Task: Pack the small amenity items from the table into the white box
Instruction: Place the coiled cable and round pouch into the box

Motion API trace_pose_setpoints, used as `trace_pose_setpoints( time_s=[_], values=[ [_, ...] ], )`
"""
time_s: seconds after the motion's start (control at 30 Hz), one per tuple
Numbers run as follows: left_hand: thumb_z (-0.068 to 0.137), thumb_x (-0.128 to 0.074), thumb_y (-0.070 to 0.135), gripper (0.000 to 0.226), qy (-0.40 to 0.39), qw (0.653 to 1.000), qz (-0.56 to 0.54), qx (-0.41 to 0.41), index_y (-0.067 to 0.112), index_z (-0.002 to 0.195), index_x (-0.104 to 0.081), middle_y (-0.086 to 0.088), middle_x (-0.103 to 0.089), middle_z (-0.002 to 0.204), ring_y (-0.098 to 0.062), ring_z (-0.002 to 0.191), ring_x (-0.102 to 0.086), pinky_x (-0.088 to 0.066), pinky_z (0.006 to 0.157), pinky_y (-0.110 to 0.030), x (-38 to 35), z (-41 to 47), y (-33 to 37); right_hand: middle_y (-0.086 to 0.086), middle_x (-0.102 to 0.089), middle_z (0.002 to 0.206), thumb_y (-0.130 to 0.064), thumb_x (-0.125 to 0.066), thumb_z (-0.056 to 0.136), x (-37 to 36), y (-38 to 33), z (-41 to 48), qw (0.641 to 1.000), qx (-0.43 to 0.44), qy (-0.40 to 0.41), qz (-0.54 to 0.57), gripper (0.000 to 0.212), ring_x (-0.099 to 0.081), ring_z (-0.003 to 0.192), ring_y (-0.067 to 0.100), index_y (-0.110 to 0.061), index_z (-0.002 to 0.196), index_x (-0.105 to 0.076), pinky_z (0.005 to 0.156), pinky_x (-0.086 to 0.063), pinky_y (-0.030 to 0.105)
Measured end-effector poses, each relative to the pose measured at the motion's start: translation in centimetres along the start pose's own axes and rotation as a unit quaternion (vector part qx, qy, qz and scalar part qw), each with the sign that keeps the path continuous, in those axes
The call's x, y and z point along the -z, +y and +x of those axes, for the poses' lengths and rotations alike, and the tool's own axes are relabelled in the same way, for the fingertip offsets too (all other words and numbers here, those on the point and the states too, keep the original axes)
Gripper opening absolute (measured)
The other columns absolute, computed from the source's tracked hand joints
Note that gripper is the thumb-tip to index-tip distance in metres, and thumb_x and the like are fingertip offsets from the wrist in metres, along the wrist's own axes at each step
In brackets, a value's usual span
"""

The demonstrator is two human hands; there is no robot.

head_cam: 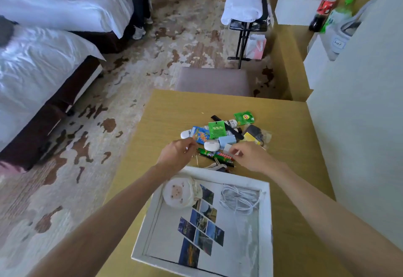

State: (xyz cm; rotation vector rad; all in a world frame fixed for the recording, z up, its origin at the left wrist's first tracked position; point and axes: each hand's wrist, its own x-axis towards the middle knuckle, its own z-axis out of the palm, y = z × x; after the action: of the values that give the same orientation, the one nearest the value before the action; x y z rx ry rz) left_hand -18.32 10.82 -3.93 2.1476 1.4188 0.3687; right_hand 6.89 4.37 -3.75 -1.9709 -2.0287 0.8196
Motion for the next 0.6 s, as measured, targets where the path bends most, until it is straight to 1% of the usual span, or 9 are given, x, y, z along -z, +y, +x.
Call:
trace_pose_setpoints(
  time_s=[0.07,0.1,0.17,0.23,0.33,0.4,0.5,0.53,0.6],
  values=[
    [0.093,-0.047,0.026,0.021,-0.058,0.998,0.007,0.015,0.026,0.101,-0.066,-0.003,-0.072,0.097,-0.020,0.065,-0.059,-0.050,0.062,-0.029,-0.3,2.3,-1.2,0.000,-0.067,0.109,-0.016,-0.062,0.088,-0.9,-0.2,2.3,0.997,0.003,-0.060,-0.056,0.024,-0.062,0.095,0.017,-0.025,0.110,-0.067,0.071,-0.049,0.032],
    [0.093,-0.048,0.024,0.022,-0.098,0.995,0.022,0.011,0.024,0.105,-0.066,-0.003,-0.071,0.103,-0.022,0.072,-0.061,-0.049,0.069,-0.029,-0.6,3.3,-2.0,0.001,-0.065,0.110,-0.019,-0.065,0.087,-1.4,-0.4,3.2,0.992,0.008,-0.092,-0.082,0.026,-0.061,0.098,0.019,-0.025,0.113,-0.066,0.070,-0.046,0.031],
    [0.094,-0.048,0.024,0.023,-0.181,0.981,0.062,-0.012,0.025,0.110,-0.064,-0.002,-0.068,0.111,-0.023,0.091,-0.063,-0.046,0.079,-0.029,-1.0,5.1,-3.5,0.001,-0.064,0.111,-0.028,-0.068,0.085,-2.2,-1.0,4.8,0.981,0.027,-0.149,-0.123,0.031,-0.060,0.101,0.021,-0.025,0.116,-0.064,0.071,-0.043,0.031],
    [0.093,-0.049,0.023,0.023,-0.247,0.964,0.082,-0.049,0.024,0.111,-0.063,-0.001,-0.067,0.112,-0.022,0.100,-0.061,-0.046,0.085,-0.032,-1.1,6.3,-4.5,0.002,-0.064,0.111,-0.033,-0.071,0.082,-2.9,-1.6,5.6,0.967,0.060,-0.191,-0.157,0.034,-0.060,0.101,0.021,-0.023,0.113,-0.064,0.075,-0.047,0.033],
    [0.090,-0.054,0.020,0.022,-0.324,0.940,0.054,-0.091,0.019,0.109,-0.064,-0.001,-0.068,0.109,-0.017,0.098,-0.062,-0.048,0.086,-0.032,-1.6,7.2,-4.9,0.002,-0.064,0.106,-0.033,-0.070,0.081,-3.5,-2.0,6.0,0.951,0.092,-0.208,-0.209,0.028,-0.060,0.099,0.022,-0.019,0.105,-0.065,0.077,-0.050,0.036],
    [0.088,-0.056,0.021,0.022,-0.370,0.921,0.057,-0.105,0.017,0.108,-0.065,0.000,-0.069,0.108,-0.015,0.094,-0.061,-0.048,0.082,-0.029,-2.2,7.6,-4.4,0.003,-0.063,0.107,-0.030,-0.067,0.083,-3.4,-1.7,6.2,0.940,0.100,-0.224,-0.238,0.025,-0.060,0.101,0.023,-0.018,0.105,-0.065,0.079,-0.050,0.040],
    [0.087,-0.061,0.029,0.025,-0.424,0.884,0.123,-0.151,0.015,0.107,-0.064,-0.002,-0.069,0.106,-0.021,0.097,-0.061,-0.051,0.085,-0.034,-3.9,8.3,-3.1,0.001,-0.061,0.110,-0.033,-0.068,0.083,-2.9,-0.5,6.0,0.935,0.090,-0.248,-0.238,0.029,-0.059,0.101,0.022,-0.022,0.110,-0.064,0.079,-0.050,0.039],
    [0.086,-0.063,0.035,0.027,-0.436,0.873,0.150,-0.163,0.016,0.106,-0.065,-0.002,-0.069,0.105,-0.022,0.096,-0.062,-0.051,0.084,-0.034,-4.5,8.6,-2.7,-0.001,-0.061,0.111,-0.035,-0.069,0.082,-2.8,-0.1,5.8,0.939,0.080,-0.248,-0.226,0.031,-0.059,0.102,0.021,-0.024,0.110,-0.063,0.079,-0.050,0.038],
    [0.083,-0.065,0.044,0.032,-0.447,0.853,0.202,-0.179,0.017,0.100,-0.067,-0.002,-0.070,0.099,-0.024,0.090,-0.063,-0.050,0.077,-0.033,-5.2,9.1,-2.0,-0.004,-0.062,0.113,-0.041,-0.072,0.078,-3.0,0.6,5.3,0.946,0.059,-0.240,-0.208,0.035,-0.059,0.103,0.019,-0.027,0.109,-0.062,0.078,-0.050,0.033]
  ],
)
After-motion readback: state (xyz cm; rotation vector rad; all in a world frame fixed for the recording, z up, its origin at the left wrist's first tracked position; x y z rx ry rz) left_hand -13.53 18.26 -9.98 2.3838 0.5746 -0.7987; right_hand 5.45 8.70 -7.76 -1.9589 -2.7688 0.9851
